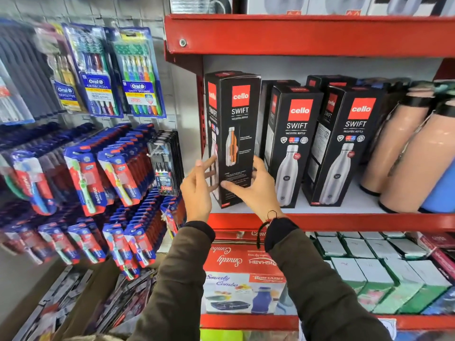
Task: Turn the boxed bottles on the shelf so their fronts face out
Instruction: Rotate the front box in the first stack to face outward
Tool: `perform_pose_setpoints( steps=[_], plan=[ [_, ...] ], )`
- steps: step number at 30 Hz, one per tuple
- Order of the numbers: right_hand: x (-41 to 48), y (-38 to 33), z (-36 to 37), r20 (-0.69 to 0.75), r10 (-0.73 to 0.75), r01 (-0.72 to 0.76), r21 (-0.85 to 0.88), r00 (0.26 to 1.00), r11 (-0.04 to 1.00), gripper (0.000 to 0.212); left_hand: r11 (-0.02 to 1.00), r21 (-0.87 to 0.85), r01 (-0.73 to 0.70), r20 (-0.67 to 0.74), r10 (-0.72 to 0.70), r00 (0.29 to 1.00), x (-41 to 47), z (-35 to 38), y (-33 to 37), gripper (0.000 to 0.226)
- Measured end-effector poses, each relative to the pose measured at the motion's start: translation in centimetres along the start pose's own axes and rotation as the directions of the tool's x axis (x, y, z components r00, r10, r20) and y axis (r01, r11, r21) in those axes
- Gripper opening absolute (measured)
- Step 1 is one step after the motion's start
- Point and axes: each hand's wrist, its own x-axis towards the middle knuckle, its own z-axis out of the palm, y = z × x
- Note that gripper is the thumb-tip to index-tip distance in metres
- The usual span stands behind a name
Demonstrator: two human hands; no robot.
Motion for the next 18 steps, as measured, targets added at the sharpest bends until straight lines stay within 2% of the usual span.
perform_pose_setpoints(
  steps=[3, 9, 12, 14, 16, 18],
  plan=[
    [0.2, -0.3, 0.5, -0.048, 0.015, -0.014, 0.019, 0.999, 1.0, 0.093, 0.994, 0.003, -0.105, -0.019, 0.105, 0.994, 0.0, -0.2, -0.3, 0.04],
    [0.1, 0.4, 0.5, -0.11, 0.002, 0.005, 0.062, 0.994, 0.998, 0.085, 0.966, 0.102, -0.238, -0.055, 0.244, 0.968, 0.2, 0.2, -1.1, 0.03],
    [0.3, 0.8, 0.3, -0.084, -0.001, 0.007, 0.076, 0.996, 0.997, 0.08, 0.97, 0.184, -0.162, -0.032, 0.171, 0.985, 1.6, 0.4, -1.4, 0.034],
    [1.5, 0.4, 0.6, -0.062, -0.023, 0.029, 0.089, 0.998, 0.996, 0.079, 0.976, 0.205, -0.077, 0.065, 0.065, 0.996, 3.6, 0.6, -1.4, 0.04],
    [1.9, 0.6, 0.5, -0.019, -0.022, 0.024, 0.111, 1.0, 0.993, 0.093, 0.982, 0.187, 0.031, 0.142, -0.058, 0.988, 4.3, 0.9, -1.0, 0.044],
    [1.9, 0.7, 0.4, 0.017, -0.008, 0.006, 0.11, 1.0, 0.994, 0.103, 0.98, 0.174, 0.096, 0.159, -0.124, 0.979, 4.1, 0.7, -0.9, 0.047]
  ],
)
